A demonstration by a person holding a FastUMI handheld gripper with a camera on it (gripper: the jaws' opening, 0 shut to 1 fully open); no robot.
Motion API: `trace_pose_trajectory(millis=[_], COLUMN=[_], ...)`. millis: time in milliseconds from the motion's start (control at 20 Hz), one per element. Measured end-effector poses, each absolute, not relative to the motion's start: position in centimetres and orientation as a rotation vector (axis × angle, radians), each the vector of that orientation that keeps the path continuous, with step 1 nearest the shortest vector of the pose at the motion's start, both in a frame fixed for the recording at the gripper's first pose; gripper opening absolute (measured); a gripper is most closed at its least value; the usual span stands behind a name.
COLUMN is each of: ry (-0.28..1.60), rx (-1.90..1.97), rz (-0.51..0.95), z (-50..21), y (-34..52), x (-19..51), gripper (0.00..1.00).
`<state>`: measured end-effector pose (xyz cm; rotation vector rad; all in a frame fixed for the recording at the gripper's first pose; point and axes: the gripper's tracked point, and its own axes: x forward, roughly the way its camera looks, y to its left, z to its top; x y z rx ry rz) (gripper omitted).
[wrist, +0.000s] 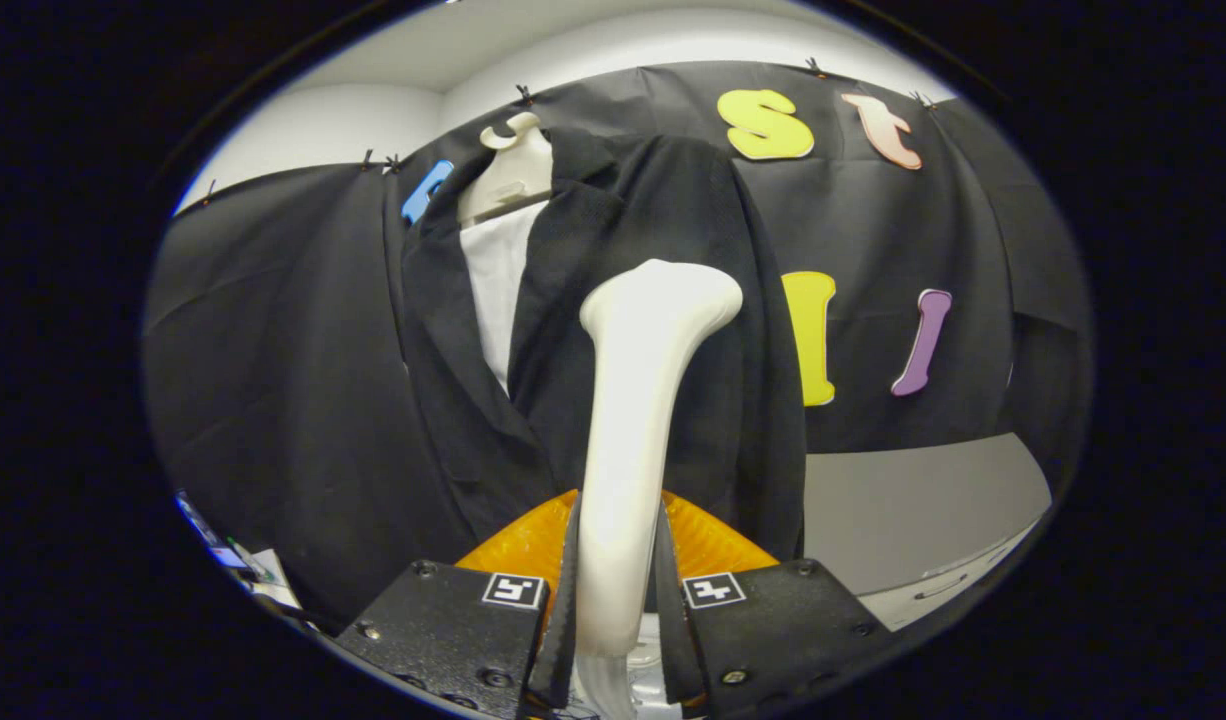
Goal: Iron the clothes twice with a garment steamer, once on the left side and once on the right side.
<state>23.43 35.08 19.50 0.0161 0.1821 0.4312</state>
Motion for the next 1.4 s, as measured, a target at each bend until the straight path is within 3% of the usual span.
trace_pose_trajectory(millis=[1400], ry=[0.353], rx=[-0.022], rz=[0.429], z=[9.3], y=[34.8], x=[23.5], gripper=[0.37])
